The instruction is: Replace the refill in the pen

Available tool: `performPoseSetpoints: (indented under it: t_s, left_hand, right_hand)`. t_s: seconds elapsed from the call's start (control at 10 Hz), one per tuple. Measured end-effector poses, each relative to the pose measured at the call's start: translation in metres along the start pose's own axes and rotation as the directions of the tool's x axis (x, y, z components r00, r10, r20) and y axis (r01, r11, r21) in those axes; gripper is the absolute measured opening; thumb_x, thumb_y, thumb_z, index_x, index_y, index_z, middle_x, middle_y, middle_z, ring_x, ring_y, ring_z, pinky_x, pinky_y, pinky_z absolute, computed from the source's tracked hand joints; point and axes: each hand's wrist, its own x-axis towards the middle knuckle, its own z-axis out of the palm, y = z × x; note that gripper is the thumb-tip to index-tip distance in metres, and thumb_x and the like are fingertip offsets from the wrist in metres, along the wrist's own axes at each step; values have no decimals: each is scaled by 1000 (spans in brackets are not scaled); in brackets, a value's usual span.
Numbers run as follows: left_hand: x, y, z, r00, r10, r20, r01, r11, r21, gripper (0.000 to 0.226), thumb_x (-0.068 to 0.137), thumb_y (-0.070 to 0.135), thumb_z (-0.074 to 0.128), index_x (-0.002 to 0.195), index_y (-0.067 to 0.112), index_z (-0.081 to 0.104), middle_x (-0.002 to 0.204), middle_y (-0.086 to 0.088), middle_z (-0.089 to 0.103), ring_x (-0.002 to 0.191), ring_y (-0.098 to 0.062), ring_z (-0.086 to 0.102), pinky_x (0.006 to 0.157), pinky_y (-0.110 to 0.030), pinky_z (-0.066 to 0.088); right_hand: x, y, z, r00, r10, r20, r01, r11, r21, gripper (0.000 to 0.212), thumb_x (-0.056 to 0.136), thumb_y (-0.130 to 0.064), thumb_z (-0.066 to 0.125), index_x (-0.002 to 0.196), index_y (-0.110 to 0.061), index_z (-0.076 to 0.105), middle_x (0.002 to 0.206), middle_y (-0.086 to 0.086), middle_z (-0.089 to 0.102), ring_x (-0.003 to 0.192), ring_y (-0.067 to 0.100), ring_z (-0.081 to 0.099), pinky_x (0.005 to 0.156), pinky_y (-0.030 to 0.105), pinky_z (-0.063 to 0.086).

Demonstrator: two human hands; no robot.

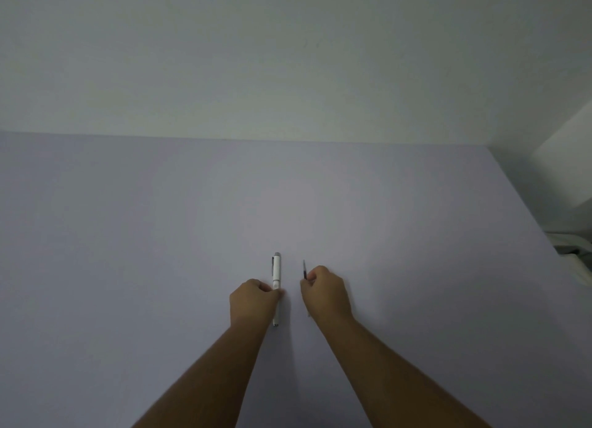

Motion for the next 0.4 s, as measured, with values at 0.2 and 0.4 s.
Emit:
performPoseSetpoints:
  t_s: [0.2, 0.4]
  left_hand:
    - [-3, -1, -2, 1000, 14, 1, -14, 1000, 3, 26, 79, 38, 72, 81, 12, 68, 67, 1, 62, 66, -15, 59, 64, -26, 48]
    - [-13, 7, -19, 999, 22, -35, -22, 1000, 11, 34, 89, 41, 55, 99, 10, 65, 85, -4, 65, 74, -15, 58, 71, -29, 45]
  right_hand:
    - [-2, 3, 0, 1000, 16, 4, -16, 999, 31, 23, 90, -28, 52, 103, -11, 61, 103, 11, 68, 94, 29, 65, 81, 40, 57]
    - [-2, 2, -9, 999, -1, -44, 3, 999, 38, 13, 91, -15, 45, 91, -13, 58, 104, 12, 66, 96, 29, 62, 78, 34, 51]
